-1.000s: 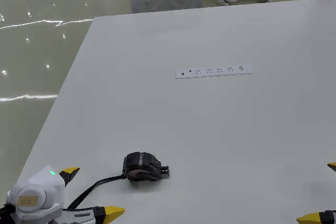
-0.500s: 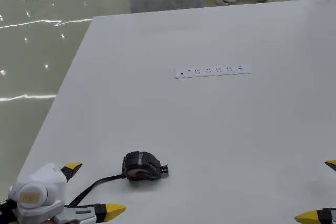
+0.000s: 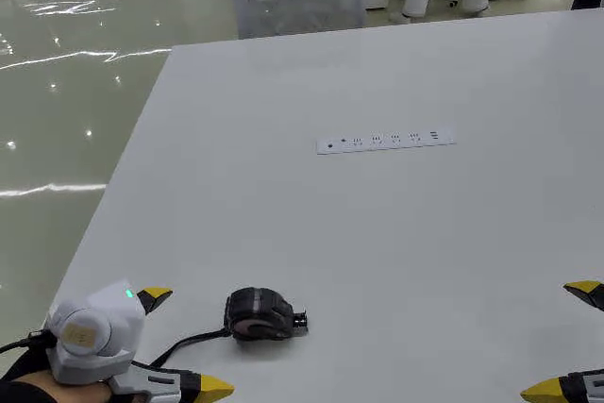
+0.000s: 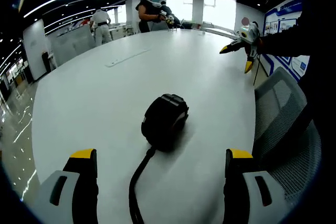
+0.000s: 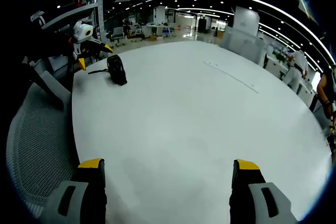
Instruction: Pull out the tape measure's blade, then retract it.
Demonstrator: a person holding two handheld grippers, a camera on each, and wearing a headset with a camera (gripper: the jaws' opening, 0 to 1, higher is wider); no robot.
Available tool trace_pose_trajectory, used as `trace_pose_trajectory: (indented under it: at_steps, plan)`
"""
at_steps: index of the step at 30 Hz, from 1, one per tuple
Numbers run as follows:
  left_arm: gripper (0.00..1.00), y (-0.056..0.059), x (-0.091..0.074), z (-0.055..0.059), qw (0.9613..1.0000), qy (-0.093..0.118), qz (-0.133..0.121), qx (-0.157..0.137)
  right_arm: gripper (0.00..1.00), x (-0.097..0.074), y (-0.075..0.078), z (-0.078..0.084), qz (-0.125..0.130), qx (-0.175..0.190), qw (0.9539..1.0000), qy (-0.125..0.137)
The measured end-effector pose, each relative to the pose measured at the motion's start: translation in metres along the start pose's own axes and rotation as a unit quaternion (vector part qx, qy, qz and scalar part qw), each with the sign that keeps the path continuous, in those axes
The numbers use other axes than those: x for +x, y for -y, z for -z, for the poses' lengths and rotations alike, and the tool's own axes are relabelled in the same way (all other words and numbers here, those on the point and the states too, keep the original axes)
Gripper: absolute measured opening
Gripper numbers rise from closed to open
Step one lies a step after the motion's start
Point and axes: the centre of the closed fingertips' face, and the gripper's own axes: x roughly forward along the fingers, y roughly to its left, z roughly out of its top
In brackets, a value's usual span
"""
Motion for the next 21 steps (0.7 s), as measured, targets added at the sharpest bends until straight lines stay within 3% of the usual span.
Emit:
trace_pose_trajectory:
  at_steps: [6,10,14,21]
  plan:
    - [0.99,0.002,0.008,-0.005,0.9986,-0.027,0.029,0.035,0.99,0.005,-0.006,-0.02,-0.021,-0.003,0.9997,0.015]
    - [0.99,0.002,0.016,-0.007,0.9948,-0.053,0.043,0.075,0.99,0.005,-0.006,-0.042,-0.029,-0.005,0.999,0.033]
    - [0.99,0.003,0.022,-0.014,0.9915,-0.064,0.059,0.097,0.99,0.007,-0.004,-0.058,-0.038,-0.011,0.9979,0.052]
    - [0.98,0.004,0.032,-0.031,0.9886,-0.068,0.073,0.113,0.99,0.015,-0.003,-0.065,-0.047,-0.025,0.9977,0.043]
